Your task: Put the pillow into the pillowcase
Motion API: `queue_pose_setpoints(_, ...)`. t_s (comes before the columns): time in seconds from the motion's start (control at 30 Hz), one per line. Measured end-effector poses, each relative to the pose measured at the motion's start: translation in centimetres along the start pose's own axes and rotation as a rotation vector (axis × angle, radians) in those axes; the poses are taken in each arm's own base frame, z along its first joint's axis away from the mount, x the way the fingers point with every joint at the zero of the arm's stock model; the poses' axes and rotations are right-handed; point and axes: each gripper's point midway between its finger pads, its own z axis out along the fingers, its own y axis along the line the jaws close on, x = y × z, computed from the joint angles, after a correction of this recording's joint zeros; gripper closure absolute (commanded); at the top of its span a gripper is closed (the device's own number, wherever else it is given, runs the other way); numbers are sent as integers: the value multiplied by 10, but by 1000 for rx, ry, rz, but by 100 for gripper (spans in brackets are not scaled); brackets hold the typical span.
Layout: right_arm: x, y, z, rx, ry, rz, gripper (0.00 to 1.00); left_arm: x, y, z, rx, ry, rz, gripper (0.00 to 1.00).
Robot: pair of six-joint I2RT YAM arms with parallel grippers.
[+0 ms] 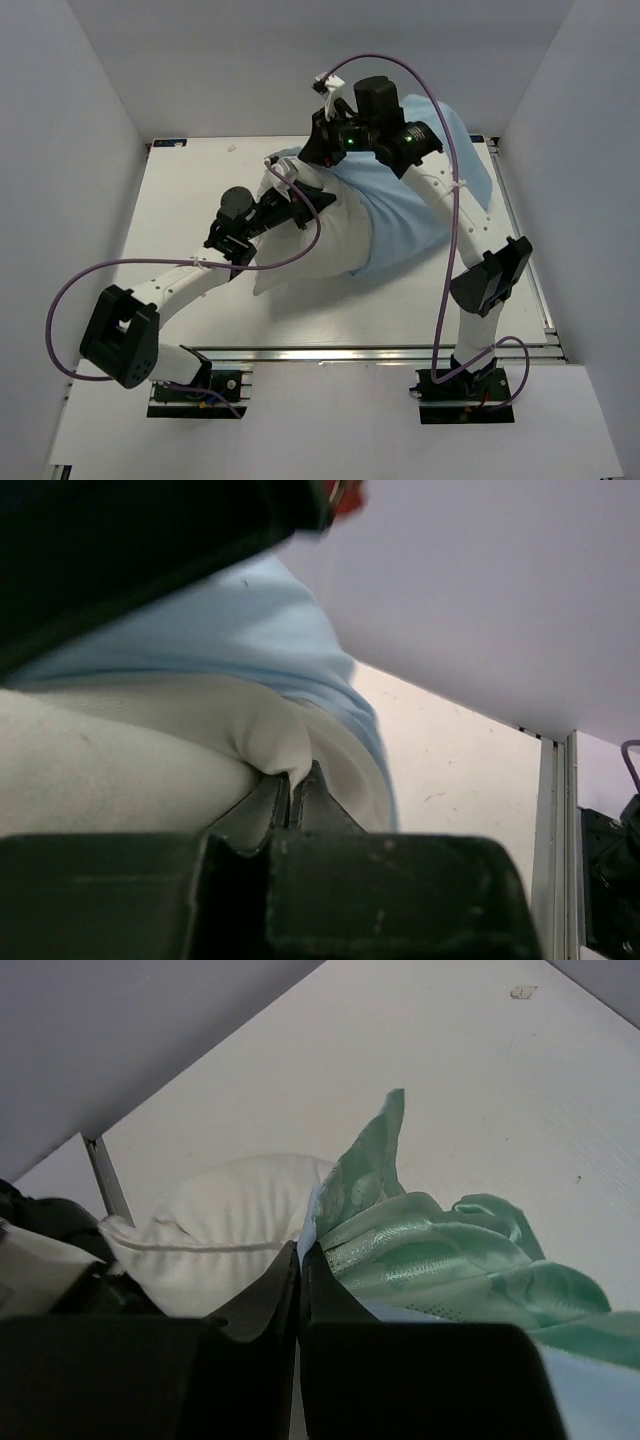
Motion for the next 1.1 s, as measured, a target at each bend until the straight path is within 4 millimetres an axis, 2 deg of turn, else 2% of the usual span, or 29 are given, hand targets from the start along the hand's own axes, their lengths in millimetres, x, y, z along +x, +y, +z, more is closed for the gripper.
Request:
queue_pose_setpoints(0.2, -9, 3, 4, 7, -40, 78, 100, 34, 15, -3, -88, 49, -81, 100)
queue_pose_setpoints(0.37, -7, 5, 8, 5, -33, 124, 100, 42, 31, -3, -191, 32, -145, 100)
queue_pose_setpoints(0.43, -5, 2, 14, 7, -27, 146, 100, 46, 38, -2, -232, 26, -176, 100)
queue_pose_setpoints(0.53, 9, -8, 33, 10, 8, 196, 98, 55, 51, -1, -303, 20, -229, 100)
queue_pose_setpoints(0.57, 17, -12, 42, 11, 25, 213, 94, 59, 57, -1, -336, 16, -252, 100)
queue_pose_setpoints(0.67, 40, -28, 73, 42, 77, 244, 70, 68, 81, -8, -473, 2, -314, 100)
queue_pose_setpoints(0.7, 47, -31, 80, 51, 90, 250, 54, 71, 88, -11, -516, 0, -330, 100)
queue_pose_setpoints(0.73, 54, -35, 87, 65, 104, 252, 47, 74, 93, -13, -547, -1, -342, 100)
queue_pose_setpoints(0.77, 59, -37, 91, 80, 112, 247, 39, 77, 98, -16, -577, 1, -354, 100)
queue_pose_setpoints(0.8, 61, -40, 92, 99, 117, 240, 24, 80, 101, -18, -601, 3, -363, 100)
queue_pose_setpoints(0.87, 54, -48, 88, 152, 93, 207, 11, 80, 106, -22, -642, -8, -375, 100)
queue_pose_setpoints(0.97, 34, -48, 67, 223, 46, 153, 11, 78, 114, -25, -688, -24, -380, 100)
queue_pose_setpoints(1.1, -9, -41, 18, 350, -75, 76, 11, 78, 120, -27, -735, -20, -390, 100)
